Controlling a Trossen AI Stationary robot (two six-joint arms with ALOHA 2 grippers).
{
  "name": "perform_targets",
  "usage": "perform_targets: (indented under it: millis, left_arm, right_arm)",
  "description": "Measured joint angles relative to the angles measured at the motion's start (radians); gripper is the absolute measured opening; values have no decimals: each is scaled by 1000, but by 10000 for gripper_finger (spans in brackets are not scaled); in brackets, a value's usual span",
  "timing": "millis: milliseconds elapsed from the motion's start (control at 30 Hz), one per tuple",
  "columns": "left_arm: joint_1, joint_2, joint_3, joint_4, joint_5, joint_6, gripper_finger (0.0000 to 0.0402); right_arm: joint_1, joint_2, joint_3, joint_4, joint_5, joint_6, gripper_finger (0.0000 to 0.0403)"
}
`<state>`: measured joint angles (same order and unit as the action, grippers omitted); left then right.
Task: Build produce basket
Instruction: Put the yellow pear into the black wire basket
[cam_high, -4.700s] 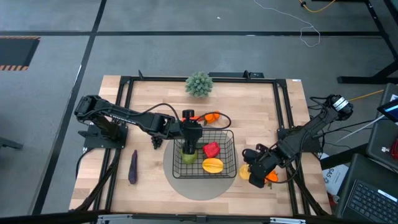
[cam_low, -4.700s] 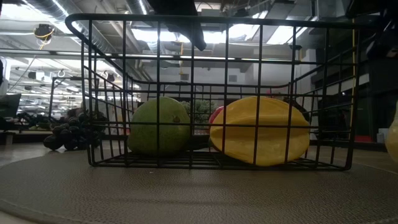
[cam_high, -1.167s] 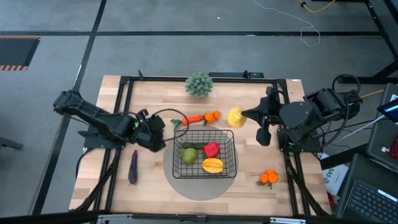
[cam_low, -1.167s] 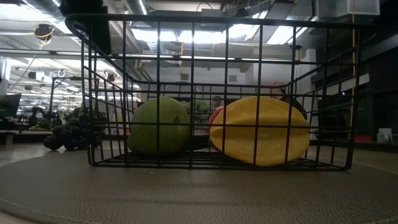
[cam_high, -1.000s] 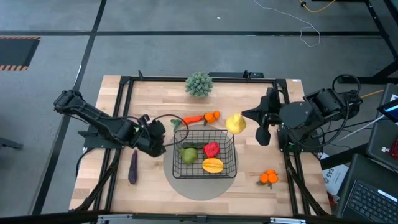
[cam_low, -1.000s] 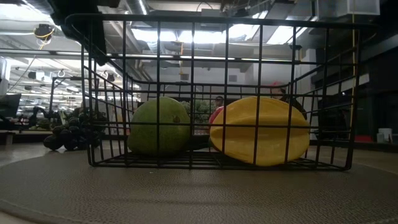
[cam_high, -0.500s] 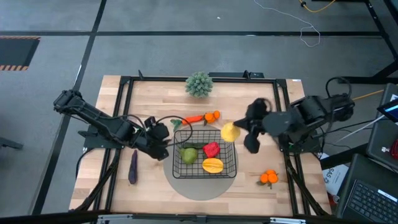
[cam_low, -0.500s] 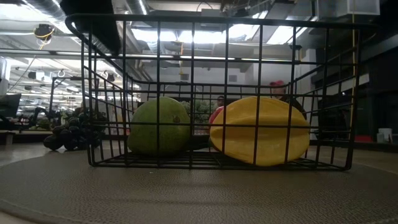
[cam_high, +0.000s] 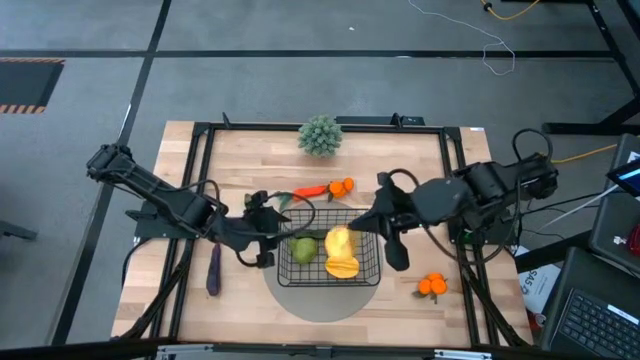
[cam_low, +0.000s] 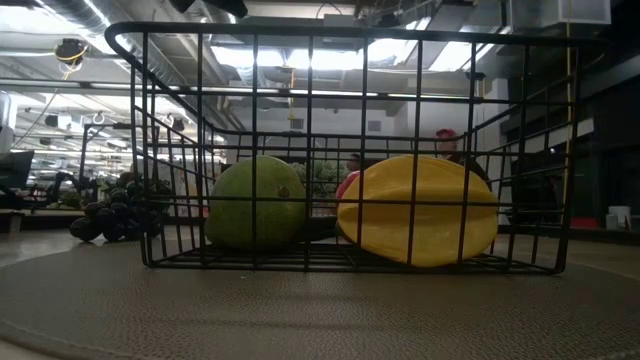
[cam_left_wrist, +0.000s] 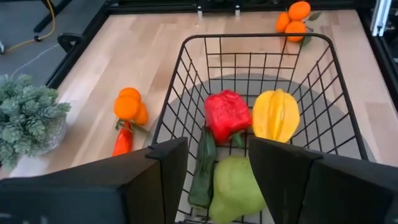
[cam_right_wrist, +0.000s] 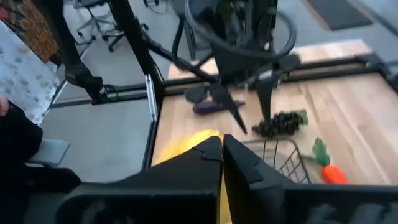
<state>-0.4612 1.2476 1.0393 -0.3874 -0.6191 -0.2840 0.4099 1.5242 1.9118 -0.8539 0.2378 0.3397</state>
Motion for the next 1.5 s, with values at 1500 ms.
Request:
perform_targets:
  millis: [1500]
  left_arm:
    - [-4, 0, 0, 1, 0, 6, 159]
  right_arm:
    - [-9, 287, 26, -287, 93, 49, 0]
